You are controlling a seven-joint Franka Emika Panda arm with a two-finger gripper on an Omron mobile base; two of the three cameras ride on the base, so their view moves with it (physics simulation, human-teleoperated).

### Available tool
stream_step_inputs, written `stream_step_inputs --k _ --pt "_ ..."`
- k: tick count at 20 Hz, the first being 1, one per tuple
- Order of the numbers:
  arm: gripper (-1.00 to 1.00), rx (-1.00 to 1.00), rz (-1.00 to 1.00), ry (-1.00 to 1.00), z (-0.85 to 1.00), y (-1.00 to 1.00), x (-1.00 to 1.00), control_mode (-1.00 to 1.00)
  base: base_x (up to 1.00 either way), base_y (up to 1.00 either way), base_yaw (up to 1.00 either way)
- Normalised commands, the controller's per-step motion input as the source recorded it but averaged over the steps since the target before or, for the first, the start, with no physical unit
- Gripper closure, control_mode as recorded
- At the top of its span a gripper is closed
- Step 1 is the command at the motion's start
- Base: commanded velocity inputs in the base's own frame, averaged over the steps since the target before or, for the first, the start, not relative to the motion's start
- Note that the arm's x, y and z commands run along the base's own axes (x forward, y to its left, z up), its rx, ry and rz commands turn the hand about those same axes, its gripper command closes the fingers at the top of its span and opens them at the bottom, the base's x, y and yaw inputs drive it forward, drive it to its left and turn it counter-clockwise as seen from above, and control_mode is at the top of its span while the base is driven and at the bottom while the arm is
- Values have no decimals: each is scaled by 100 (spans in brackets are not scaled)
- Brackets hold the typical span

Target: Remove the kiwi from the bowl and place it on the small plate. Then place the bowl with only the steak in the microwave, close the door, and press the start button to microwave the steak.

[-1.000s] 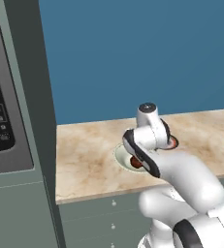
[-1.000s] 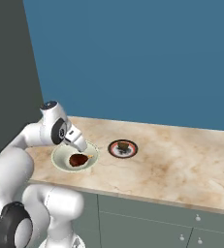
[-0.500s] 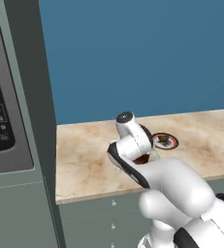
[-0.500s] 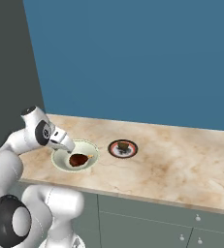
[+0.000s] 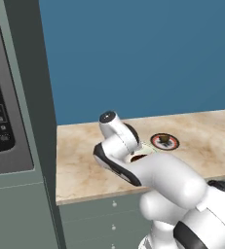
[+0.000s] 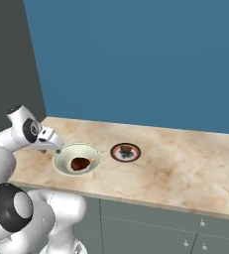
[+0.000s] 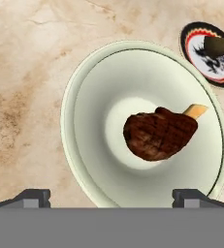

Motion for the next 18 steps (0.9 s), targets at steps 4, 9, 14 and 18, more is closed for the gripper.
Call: stream_step_inputs --k 4,9,14,18 --pt "-100 0 8 0 0 8 -9 -100 0 0 0" --pt "-100 0 7 2 -10 0 0 -100 0 0 0" --pt "-100 0 6 7 -33 0 0 -100 0 0 0" --pt "-100 -1 1 1 -34 0 0 -100 0 0 0"
